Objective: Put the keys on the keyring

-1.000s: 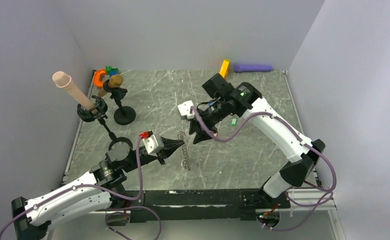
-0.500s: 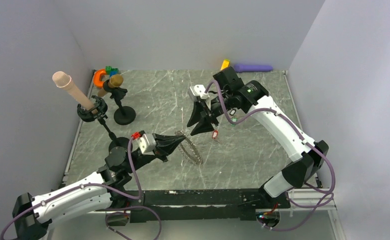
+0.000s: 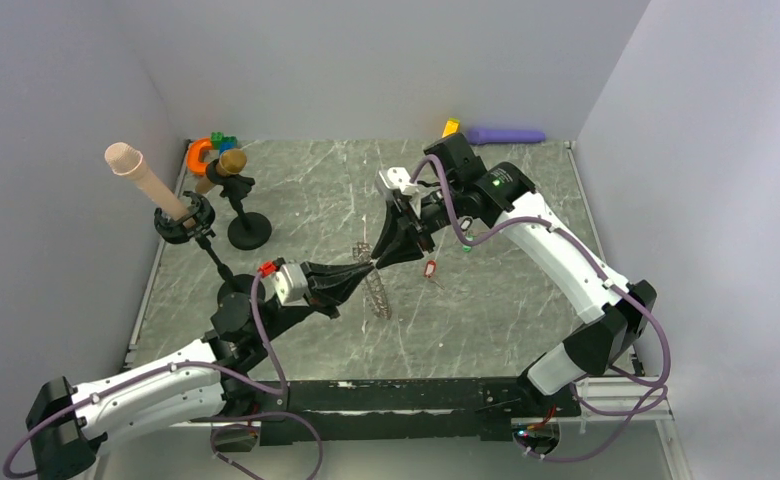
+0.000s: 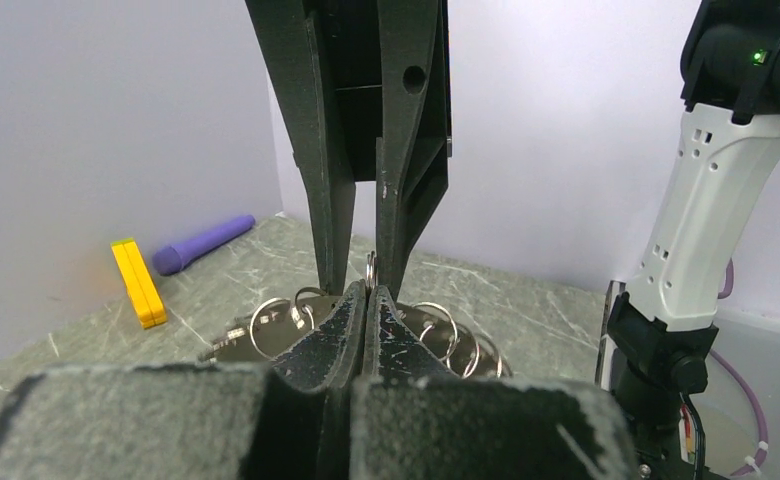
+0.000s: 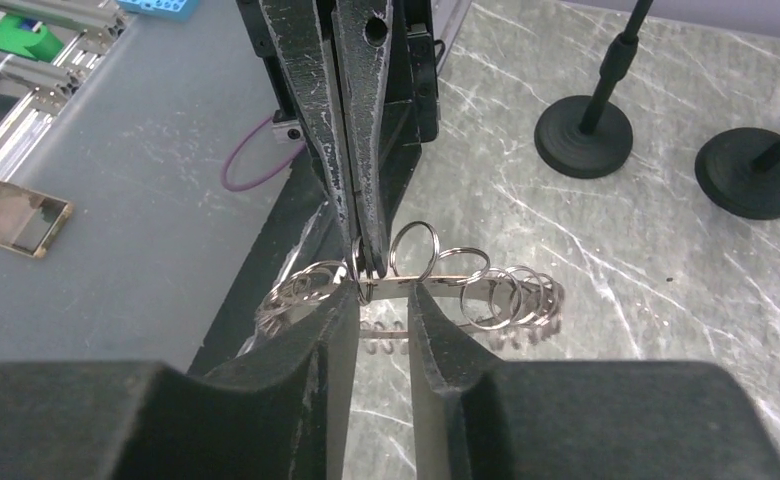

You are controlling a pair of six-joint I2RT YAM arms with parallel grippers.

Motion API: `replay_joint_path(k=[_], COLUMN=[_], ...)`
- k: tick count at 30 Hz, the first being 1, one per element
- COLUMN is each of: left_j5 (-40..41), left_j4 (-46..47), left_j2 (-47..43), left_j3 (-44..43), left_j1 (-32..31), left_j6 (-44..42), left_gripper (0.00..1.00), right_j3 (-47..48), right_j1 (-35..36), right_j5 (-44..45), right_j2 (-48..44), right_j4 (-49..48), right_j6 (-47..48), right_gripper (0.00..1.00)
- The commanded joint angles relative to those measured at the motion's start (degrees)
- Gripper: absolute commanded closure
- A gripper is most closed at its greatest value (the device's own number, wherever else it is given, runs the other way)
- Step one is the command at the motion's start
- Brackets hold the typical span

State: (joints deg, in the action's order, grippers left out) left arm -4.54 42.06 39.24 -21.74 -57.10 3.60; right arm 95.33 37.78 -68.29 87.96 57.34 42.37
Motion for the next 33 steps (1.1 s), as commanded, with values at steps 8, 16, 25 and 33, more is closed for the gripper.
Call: replay_joint_path(k=[8, 16, 25, 33], left_j5=[0.92, 2.79, -0.09, -2.98], left_j4=[6.13, -17.8, -33.46, -32.85], left_j2=[0.55, -6.74, -4.12, 1.51], left_j3=[-0.15, -4.57, -13.51, -15.87], left_j1=[-0.21, -0.21, -0.2, -0.2], left_j6=[1.6, 0.84, -3.9, -5.08], left_gripper=[1.0, 0.53, 0.55, 0.58], right_j3=[2.35, 10.66, 11.5, 13.15], right_j1=[1.09, 2.66, 8.3, 8.67], right_j5=[-2.31, 12.88, 25.3, 25.67], right_j2=[0.2, 2.82, 2.18, 2.94], right_j4=[3.0, 15.96, 16.73, 17.24], right_j6=[3.03, 12.35, 13.78, 13.17], right_gripper=[1.0, 1.0, 1.0, 1.0])
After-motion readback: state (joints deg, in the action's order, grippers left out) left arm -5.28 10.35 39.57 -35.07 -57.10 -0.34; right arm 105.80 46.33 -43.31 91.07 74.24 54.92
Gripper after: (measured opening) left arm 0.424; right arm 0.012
